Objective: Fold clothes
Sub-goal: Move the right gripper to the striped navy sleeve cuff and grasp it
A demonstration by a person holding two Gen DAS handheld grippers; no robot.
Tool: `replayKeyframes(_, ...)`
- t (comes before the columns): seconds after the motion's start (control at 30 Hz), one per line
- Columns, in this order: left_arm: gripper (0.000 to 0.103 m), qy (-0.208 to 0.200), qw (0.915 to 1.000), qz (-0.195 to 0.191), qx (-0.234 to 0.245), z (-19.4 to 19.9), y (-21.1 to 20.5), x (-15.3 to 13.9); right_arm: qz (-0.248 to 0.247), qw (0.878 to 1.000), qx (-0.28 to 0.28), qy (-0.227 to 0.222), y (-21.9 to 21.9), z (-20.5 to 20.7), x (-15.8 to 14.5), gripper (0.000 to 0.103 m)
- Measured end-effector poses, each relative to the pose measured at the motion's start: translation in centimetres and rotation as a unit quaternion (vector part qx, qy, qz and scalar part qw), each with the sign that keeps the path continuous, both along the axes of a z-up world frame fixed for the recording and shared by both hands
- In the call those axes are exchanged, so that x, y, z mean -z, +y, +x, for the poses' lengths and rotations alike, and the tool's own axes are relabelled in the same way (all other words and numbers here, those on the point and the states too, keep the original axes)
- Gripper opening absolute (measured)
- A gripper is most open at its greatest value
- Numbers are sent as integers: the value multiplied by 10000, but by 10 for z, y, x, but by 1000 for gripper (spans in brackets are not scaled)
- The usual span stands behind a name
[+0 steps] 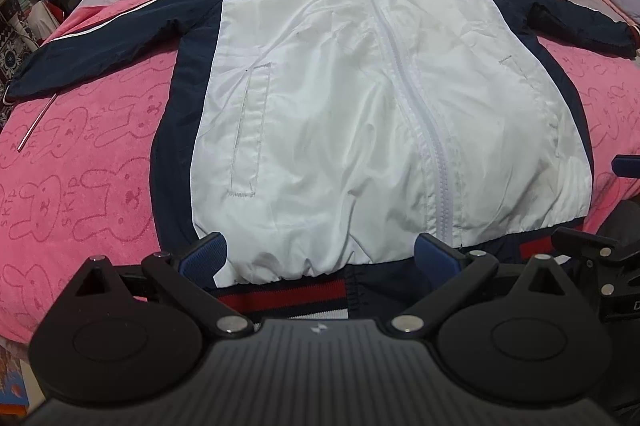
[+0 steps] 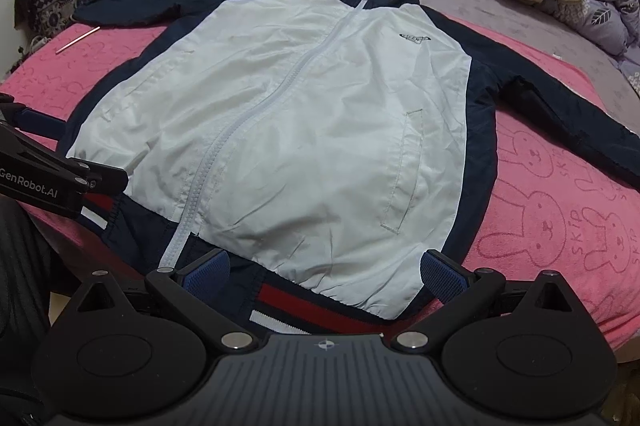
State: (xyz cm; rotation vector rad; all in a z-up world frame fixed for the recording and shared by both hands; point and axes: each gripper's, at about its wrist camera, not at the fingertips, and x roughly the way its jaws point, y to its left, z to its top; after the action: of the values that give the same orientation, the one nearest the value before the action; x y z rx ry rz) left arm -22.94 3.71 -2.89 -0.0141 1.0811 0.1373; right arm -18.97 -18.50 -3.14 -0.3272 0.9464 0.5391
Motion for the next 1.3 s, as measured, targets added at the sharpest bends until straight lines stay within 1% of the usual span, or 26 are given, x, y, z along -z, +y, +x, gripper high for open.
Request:
replayKeyframes(0.7, 101, 59, 10000, 51, 19, 2, -6, 5, 93, 9999, 18, 75, -2, 0, 5, 103)
replayKeyframes(0.8, 101, 17, 10000, 75, 23, 5, -6, 4, 211, 9998, 29, 26, -4, 1, 3, 103)
replayKeyframes(0.93, 101, -21, 9999, 148, 82, 14, -8, 3, 484, 9988, 40, -53, -11, 6, -2, 103)
replayKeyframes(1.03, 101, -84, 9997, 202, 147, 25, -12, 1, 832, 9961, 110, -281, -25, 16, -10, 103)
replayKeyframes(1.1, 101, -182, 9995, 209, 167, 33, -15, 0, 1209, 9903, 337, -597, -45, 30, -18, 103)
replayKeyframes(1.17, 101, -228, 9994, 180, 161, 43, -16, 2, 1565, 9789, 890, -964, -77, 55, -23, 103)
replayKeyframes(1.23, 101, -161, 9996, 153, 145, 53, -18, 9, 1853, 9620, 1602, -1203, -113, 89, -22, 103)
replayKeyframes(1.3, 101, -14, 9997, 193, 145, 61, -21, 20, 2124, 9394, 2353, -1304, -151, 129, -18, 101)
